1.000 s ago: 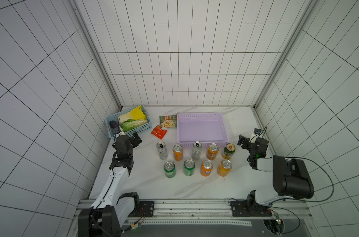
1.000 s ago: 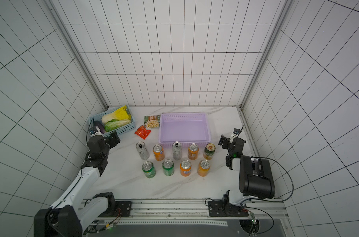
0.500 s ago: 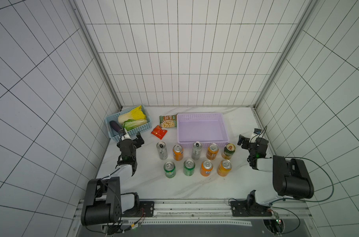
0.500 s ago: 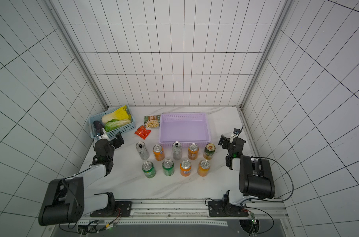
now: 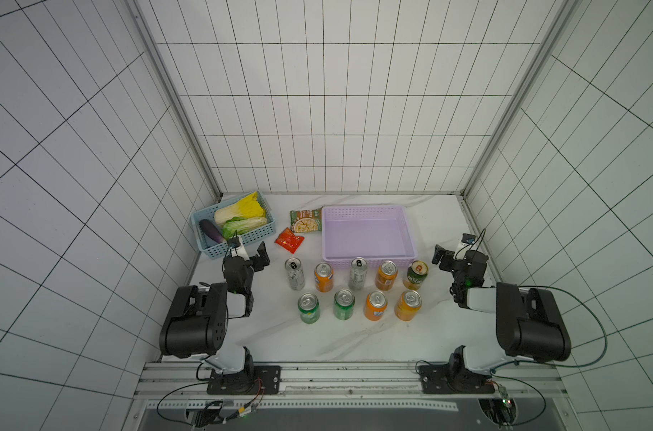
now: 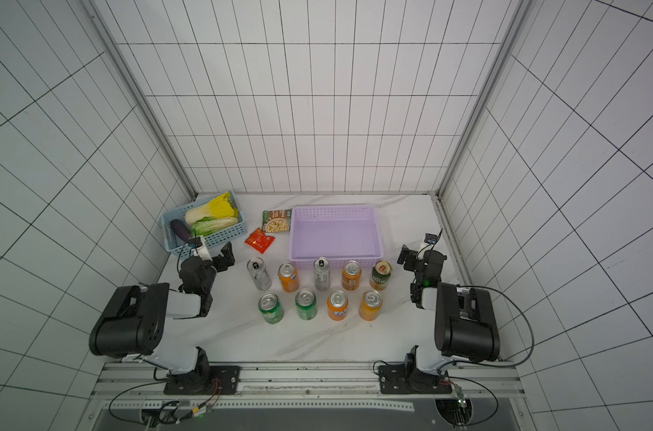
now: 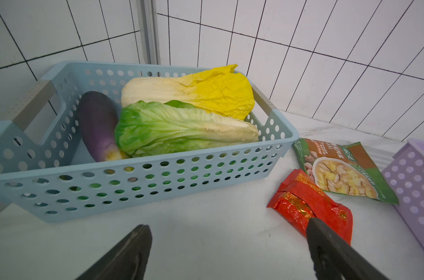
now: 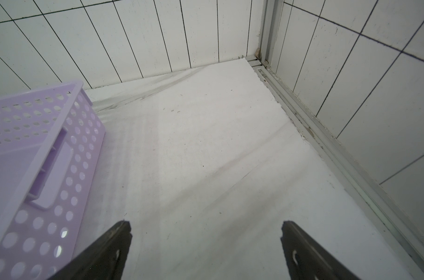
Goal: Take out the drinks from the basket
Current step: Reset both arms
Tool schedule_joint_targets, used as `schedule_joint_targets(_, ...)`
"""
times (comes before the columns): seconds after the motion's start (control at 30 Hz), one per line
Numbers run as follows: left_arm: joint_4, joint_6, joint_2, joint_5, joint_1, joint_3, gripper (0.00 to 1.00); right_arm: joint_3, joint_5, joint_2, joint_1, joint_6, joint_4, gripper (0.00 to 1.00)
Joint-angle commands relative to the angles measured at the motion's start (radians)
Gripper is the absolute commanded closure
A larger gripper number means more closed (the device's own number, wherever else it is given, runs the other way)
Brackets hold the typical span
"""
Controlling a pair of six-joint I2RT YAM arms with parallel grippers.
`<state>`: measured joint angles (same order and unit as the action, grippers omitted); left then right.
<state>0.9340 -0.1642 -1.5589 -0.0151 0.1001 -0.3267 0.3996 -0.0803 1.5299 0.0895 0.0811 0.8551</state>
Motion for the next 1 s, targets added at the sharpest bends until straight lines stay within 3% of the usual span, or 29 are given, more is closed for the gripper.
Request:
schedule_joint_targets(0.0,-0.121,0.018,0.015,0.024,-0.001,-0.088,0.03,0.004,0.017,0.005,-0.008,-0.011,0.005,0.01)
schedule_joint_targets(0.4,-0.169,0.054,0.002,-0.072,-0.058,-0.121,0.03,0.011,0.041,0.004,-0.022,-0.021,-0.012,0.01)
schedule_joint_targets(0.97,-0.175,0.058,0.001,-0.084,-0.065,-0.124,0.03,0.015,0.056,0.004,-0.031,-0.026,-0.018,0.01)
